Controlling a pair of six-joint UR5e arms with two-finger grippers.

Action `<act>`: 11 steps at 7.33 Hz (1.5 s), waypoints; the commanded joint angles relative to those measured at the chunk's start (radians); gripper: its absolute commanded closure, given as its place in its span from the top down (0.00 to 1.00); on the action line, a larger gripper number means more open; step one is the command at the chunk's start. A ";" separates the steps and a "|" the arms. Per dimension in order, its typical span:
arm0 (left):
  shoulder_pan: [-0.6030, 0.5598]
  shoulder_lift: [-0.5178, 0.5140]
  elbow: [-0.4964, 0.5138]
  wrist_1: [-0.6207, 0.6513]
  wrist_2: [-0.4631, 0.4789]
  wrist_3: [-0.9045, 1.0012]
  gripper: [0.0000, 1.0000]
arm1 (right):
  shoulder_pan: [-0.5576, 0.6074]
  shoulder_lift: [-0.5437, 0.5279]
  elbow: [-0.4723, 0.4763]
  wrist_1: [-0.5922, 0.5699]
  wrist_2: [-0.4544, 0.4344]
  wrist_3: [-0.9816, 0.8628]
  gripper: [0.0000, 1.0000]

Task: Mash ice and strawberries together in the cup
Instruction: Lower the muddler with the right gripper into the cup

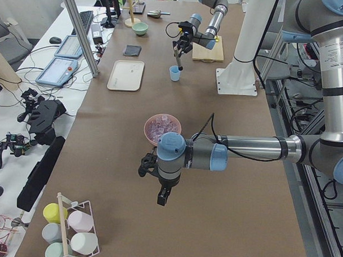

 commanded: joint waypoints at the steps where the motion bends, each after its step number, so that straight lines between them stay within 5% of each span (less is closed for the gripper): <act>1: 0.000 0.024 0.000 -0.034 0.000 0.000 0.98 | 0.001 0.006 -0.045 0.030 -0.002 0.000 0.00; 11: 0.000 0.029 0.002 -0.045 0.000 0.000 0.98 | 0.082 0.035 -0.100 0.033 0.006 0.060 0.00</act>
